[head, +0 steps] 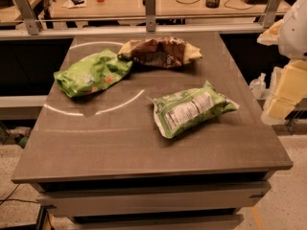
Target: Move green jalapeno chip bag near brown chip bag
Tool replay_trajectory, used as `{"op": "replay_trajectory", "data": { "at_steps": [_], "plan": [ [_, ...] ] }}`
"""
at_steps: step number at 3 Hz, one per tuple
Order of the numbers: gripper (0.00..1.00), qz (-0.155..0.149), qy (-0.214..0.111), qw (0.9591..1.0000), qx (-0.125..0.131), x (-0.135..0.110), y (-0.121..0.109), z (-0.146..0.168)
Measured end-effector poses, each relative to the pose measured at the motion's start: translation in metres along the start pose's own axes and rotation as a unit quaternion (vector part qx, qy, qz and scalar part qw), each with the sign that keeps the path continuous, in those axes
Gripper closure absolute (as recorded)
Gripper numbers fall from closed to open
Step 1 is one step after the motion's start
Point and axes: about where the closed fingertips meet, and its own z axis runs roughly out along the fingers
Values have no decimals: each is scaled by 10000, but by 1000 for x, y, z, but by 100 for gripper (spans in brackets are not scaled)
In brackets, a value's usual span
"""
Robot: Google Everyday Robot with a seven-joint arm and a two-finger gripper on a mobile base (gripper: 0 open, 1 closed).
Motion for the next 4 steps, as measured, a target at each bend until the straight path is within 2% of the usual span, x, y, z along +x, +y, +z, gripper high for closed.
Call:
{"op": "replay_trajectory", "data": {
  "at_steps": [1,2,3,4],
  "plan": [
    [0,-182,-296,9993,-139,-7,-18,17],
    [0,-633,-643,9950,-433,-23,-39,55],
    [0,-925,-606,9913,-721,-31,-43,86],
    [0,-1324,-408,9857,-956,-40,-37,119]
  ]
}}
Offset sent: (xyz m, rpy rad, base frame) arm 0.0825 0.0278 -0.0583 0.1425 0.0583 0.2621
